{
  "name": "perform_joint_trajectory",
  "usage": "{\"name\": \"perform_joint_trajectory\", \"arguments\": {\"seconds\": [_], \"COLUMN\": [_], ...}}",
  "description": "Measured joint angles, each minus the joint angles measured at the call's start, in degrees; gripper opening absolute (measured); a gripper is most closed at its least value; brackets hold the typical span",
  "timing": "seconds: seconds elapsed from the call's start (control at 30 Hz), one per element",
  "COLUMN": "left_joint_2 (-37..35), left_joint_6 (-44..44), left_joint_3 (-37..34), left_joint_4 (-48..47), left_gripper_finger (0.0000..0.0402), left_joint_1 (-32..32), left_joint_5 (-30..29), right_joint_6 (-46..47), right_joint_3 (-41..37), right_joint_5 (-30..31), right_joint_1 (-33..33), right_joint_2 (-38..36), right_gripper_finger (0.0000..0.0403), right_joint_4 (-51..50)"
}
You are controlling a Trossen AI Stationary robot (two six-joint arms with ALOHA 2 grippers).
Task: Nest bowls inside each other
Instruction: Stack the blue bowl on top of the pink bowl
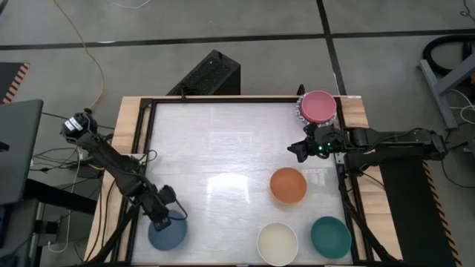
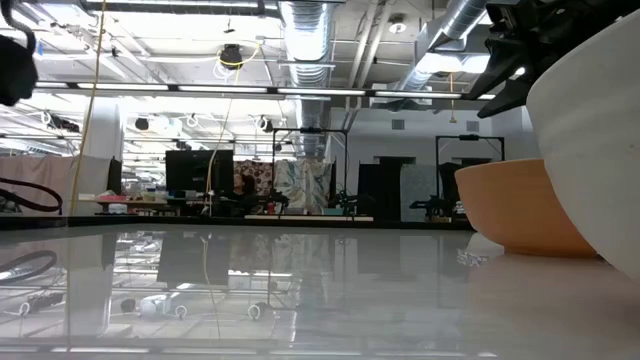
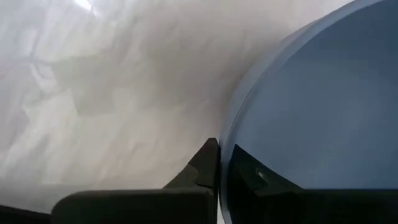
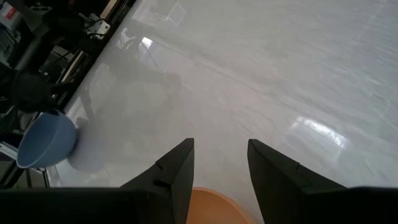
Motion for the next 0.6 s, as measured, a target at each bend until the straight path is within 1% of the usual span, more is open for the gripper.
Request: {"name": "perform_joint_trajectory", "arguments": {"seconds": [0.23,0.4,0.5,0.6], "left_joint_2": [-0.89,-3.42,-5.81,-9.04], "left_joint_6": [-7.16,-10.46,-11.75,-12.45], "left_joint_3": [0.00,0.00,0.00,0.00], "left_joint_4": [-0.24,-0.60,-0.75,-1.83], "left_gripper_finger": [0.0000,0.0000,0.0000,0.0000], "left_joint_1": [2.49,5.08,7.57,10.47], "left_joint_5": [0.13,0.05,-2.03,-5.74], "right_joint_6": [1.12,3.27,4.70,5.69], "right_joint_3": [0.00,-0.02,-0.02,0.00], "right_joint_5": [0.00,0.02,0.02,0.02], "right_joint_1": [-0.13,-0.13,-0.13,-0.13], "right_joint_2": [0.00,0.00,-0.01,-0.02], "right_gripper_finger": [0.0171,0.0171,0.0171,0.0171], "right_joint_4": [0.01,0.01,0.00,-0.20]}}
